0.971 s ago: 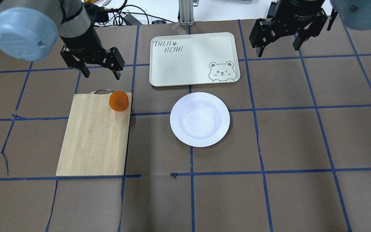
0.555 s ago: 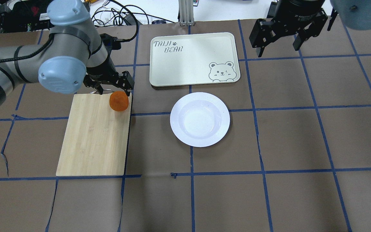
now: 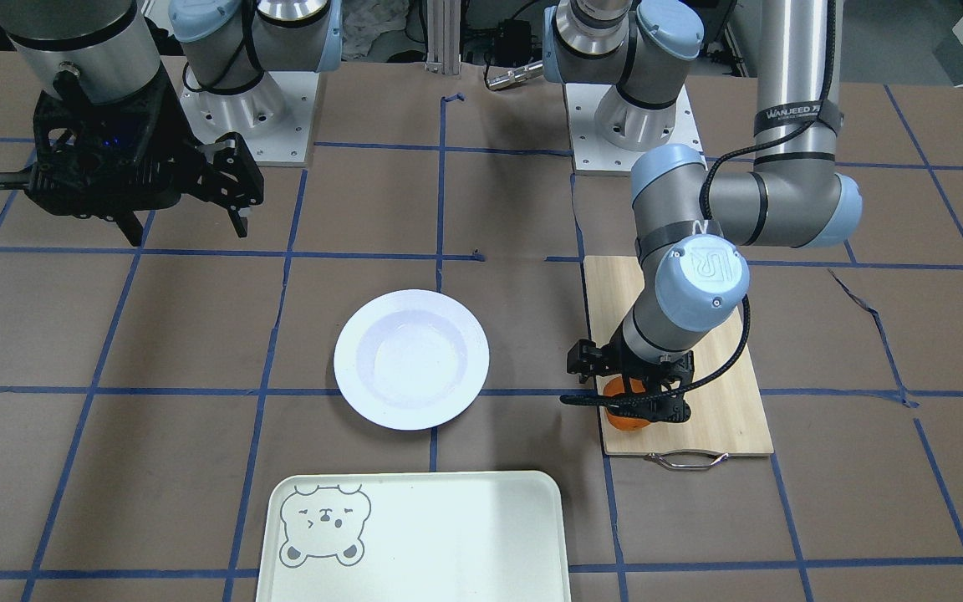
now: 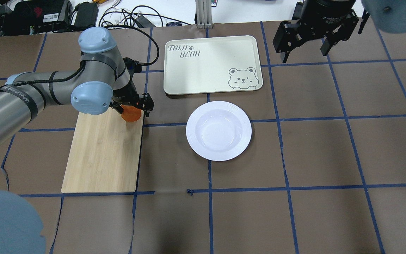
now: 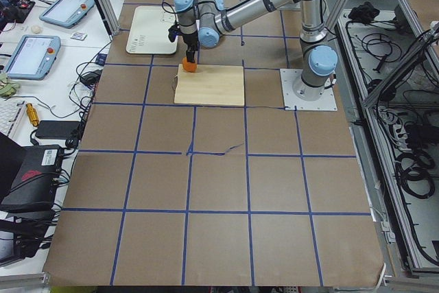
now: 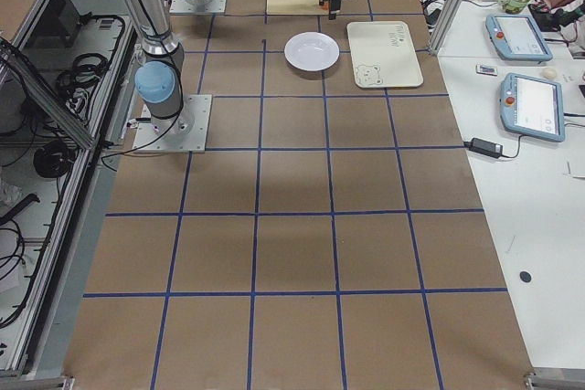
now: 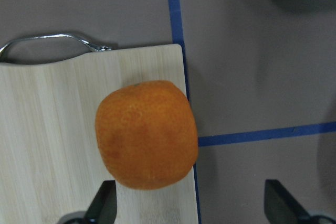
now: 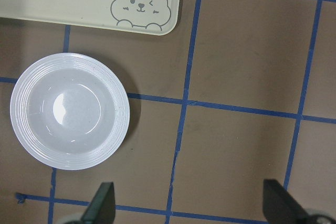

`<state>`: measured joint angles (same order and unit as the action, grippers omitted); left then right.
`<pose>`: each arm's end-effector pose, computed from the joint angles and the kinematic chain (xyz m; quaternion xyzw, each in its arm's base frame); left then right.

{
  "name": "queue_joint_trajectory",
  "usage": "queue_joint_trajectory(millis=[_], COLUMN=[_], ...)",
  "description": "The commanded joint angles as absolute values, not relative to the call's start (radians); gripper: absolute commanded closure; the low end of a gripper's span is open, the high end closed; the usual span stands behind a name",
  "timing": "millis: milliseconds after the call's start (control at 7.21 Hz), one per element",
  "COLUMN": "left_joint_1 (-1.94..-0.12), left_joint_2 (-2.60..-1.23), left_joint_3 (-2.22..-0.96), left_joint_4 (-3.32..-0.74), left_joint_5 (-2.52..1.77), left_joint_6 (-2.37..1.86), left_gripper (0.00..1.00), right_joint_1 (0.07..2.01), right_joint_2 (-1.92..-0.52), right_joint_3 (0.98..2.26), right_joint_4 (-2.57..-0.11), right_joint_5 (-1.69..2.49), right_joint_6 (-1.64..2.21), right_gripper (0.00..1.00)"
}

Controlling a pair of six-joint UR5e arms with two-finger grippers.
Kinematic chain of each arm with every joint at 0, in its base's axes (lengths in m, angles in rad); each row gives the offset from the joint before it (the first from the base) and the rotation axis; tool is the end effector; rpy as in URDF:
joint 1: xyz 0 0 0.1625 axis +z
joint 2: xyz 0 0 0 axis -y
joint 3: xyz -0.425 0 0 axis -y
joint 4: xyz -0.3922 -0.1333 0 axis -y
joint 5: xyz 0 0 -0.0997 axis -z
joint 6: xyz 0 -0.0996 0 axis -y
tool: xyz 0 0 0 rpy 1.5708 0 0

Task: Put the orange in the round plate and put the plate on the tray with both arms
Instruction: 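Lower the left gripper onto the orange on the bamboo board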

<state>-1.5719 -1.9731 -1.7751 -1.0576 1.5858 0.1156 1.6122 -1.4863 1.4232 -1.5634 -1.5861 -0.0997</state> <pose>-0.1324 -0.5785 0.2215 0.0586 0.9972 0.0470 0.0048 0.1537 -0.5265 0.5168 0.0703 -0.9971 0.0276 0.0085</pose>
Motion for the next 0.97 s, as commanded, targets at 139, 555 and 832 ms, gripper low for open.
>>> queue_joint_trajectory(millis=[139, 555, 832], left_joint_1=[-1.571, -1.571, -1.569], left_joint_2=[-1.996, -2.009, -2.019], left_joint_3=[-1.773, -1.77, -1.761], left_joint_4=[-1.046, -1.002, -0.985], left_joint_5=[1.627, 1.677, 1.692], left_joint_6=[0.126, 0.126, 0.126], left_gripper=[0.0, 0.0, 0.0], right_joint_1=[1.612, 1.612, 1.612], right_joint_2=[-1.486, -1.486, -1.486], right_joint_3=[1.428, 1.428, 1.43], right_joint_4=[-1.565, -1.565, -1.565], right_joint_5=[-1.586, -1.586, -1.586], right_joint_6=[-0.1, -0.1, -0.1], right_gripper=[0.0, 0.0, 0.0])
